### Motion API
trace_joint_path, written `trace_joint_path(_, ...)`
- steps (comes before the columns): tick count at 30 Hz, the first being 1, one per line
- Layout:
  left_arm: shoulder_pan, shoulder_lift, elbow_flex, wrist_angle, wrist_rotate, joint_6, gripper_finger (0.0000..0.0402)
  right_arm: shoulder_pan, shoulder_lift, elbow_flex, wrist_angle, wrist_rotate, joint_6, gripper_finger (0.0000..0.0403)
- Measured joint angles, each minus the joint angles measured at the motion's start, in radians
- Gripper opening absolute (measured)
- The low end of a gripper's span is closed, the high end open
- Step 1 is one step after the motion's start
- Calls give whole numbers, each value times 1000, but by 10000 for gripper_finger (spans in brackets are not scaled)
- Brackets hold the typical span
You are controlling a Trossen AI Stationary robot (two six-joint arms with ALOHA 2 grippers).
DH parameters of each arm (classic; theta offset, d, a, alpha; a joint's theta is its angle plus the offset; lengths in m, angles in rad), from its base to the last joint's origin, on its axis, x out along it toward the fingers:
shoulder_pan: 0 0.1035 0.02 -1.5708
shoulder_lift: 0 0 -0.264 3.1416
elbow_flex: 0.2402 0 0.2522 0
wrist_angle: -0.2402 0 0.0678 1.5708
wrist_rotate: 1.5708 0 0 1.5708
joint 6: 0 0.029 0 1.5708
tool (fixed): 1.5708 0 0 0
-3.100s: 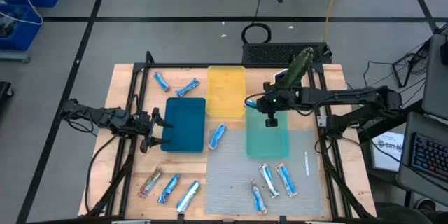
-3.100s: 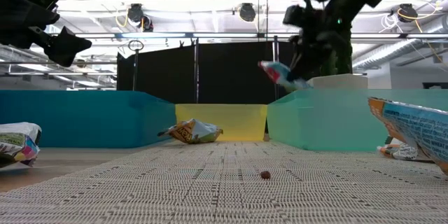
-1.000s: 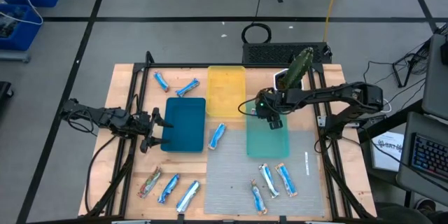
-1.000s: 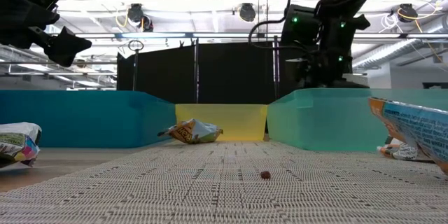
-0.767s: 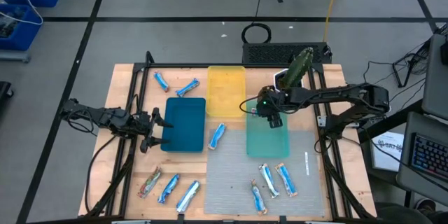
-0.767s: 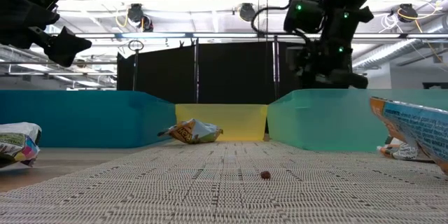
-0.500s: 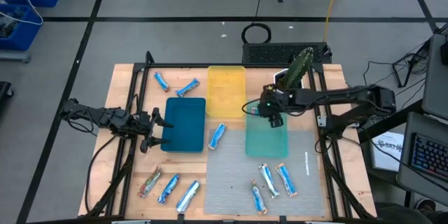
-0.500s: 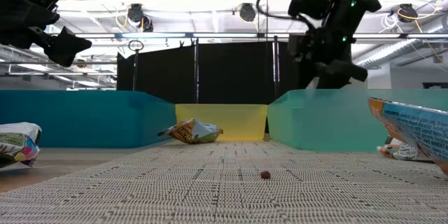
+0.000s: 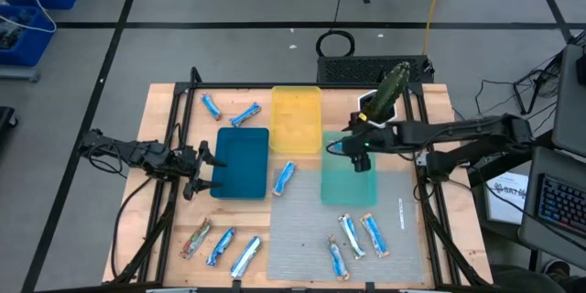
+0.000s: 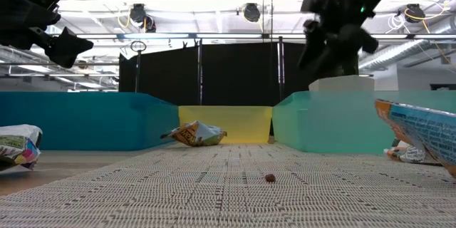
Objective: Pick and place Granola Bars by type
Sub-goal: Put the yellow granola bar into the yellow bin
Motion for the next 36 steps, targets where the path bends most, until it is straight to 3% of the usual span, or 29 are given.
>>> trace_joint_path(16,0,0,0,0,0,-1,310,185,-162,25,128,2,54,304)
trace_joint_path(36,0,0,0,-1,0,-1,310,349,56,450,147,81,124,303)
